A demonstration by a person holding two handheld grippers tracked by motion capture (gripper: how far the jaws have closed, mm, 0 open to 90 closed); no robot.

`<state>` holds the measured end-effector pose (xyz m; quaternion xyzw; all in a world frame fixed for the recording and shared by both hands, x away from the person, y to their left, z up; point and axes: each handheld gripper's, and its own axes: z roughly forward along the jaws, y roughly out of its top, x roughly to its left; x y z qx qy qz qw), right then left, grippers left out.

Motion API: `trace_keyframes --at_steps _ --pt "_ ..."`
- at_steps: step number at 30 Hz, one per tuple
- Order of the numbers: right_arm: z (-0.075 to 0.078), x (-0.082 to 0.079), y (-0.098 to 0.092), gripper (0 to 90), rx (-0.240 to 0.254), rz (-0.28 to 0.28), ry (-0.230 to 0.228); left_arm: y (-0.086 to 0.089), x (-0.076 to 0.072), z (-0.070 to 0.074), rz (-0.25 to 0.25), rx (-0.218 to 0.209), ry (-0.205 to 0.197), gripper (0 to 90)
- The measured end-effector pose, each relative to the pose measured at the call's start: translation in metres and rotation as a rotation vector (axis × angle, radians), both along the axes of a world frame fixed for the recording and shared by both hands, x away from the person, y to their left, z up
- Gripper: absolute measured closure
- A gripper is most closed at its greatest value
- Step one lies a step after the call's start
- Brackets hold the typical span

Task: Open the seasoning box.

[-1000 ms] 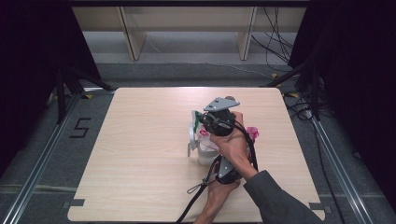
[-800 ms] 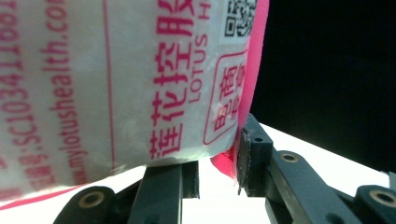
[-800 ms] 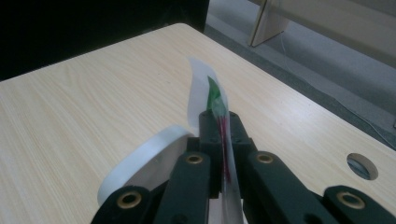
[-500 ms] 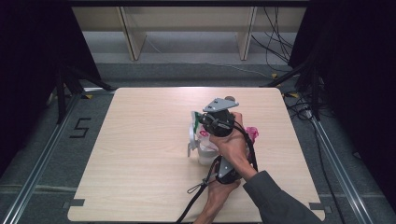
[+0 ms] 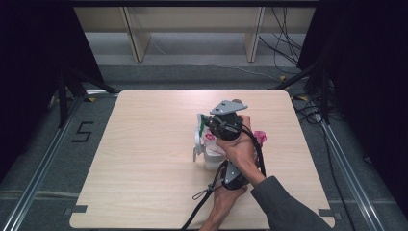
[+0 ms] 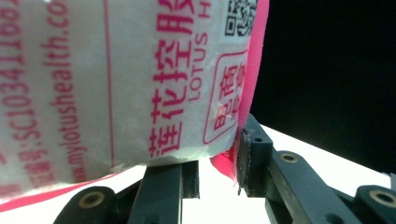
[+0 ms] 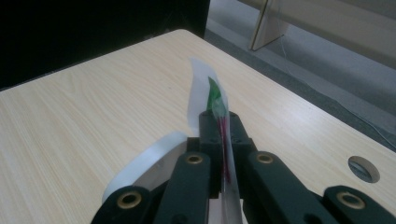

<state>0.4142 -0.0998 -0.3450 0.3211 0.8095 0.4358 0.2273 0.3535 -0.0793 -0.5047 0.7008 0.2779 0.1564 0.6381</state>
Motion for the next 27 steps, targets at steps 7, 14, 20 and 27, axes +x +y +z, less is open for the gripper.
trace_keyframes --at_steps 7,14,20,27 --pt "0.0027 0.0 -0.0009 89.5 -0.009 0.014 0.001 -0.0006 -0.0007 0.0017 0.005 -0.009 -0.007 72.7" --pt "-0.0037 0.0004 0.0005 89.5 -0.021 0.002 0.005 -0.0063 -0.0017 -0.0019 0.021 -0.073 0.019 72.7" --pt "0.0021 0.0009 -0.0015 89.5 -0.006 0.014 -0.001 -0.0009 -0.0007 0.0014 0.005 -0.009 -0.007 72.7" --pt "-0.0024 0.0015 0.0009 89.6 -0.029 0.009 0.003 -0.0059 -0.0021 -0.0004 0.02 -0.074 0.015 72.6"
